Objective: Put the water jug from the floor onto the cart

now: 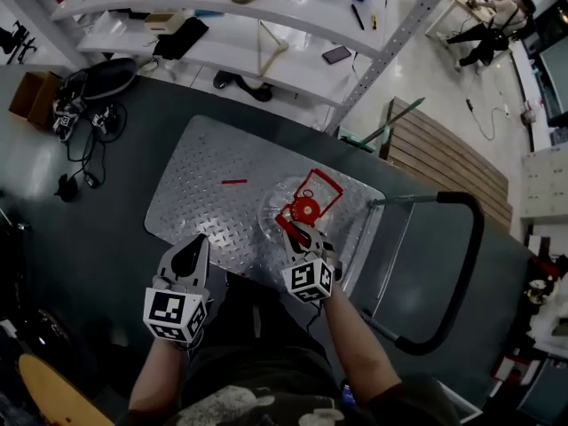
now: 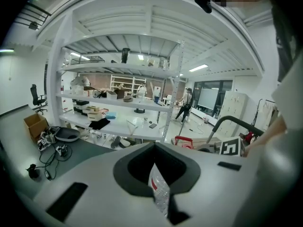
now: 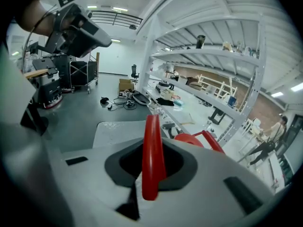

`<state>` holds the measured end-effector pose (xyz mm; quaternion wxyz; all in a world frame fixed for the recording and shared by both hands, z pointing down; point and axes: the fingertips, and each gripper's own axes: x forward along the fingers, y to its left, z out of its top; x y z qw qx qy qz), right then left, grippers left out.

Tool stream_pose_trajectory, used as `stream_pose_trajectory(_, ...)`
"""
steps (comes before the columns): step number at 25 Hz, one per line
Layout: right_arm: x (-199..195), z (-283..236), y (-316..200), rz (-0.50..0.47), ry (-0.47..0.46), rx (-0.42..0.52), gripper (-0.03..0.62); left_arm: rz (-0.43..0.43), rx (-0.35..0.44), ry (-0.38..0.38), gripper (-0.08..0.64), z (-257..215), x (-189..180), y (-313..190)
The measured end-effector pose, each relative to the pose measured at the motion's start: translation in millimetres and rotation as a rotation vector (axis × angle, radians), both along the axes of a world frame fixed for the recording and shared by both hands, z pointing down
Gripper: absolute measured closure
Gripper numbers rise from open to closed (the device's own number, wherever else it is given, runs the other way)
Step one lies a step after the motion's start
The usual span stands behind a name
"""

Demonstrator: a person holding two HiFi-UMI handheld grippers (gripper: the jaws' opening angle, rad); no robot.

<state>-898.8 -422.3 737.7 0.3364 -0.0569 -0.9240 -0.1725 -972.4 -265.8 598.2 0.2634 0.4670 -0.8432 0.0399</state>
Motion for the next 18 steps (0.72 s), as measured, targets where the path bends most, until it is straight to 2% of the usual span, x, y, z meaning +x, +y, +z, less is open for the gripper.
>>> stream_pose_trajectory(5, 3, 6, 6, -0.012, 0.038, 0.023, 0.55, 0.02, 0.012, 0.015, 0.552, -1, 0, 4)
stream_pose_trajectory(8, 2, 6, 11, 0.007, 0.037, -0.041, 0.507, 0.039, 0.018, 0.022, 0.552, -2, -2, 7)
stream_pose_trajectory(11, 2, 4, 16, 0.034, 0.047, -0.067, 0.475, 0.06, 0.023, 0.025, 0.552, -4, -5, 14)
stream_pose_trajectory(18, 2, -19, 33, 0.101, -0.017, -0.103, 0.434, 0.099, 0.04, 0.035, 0.552, -6, -17, 30)
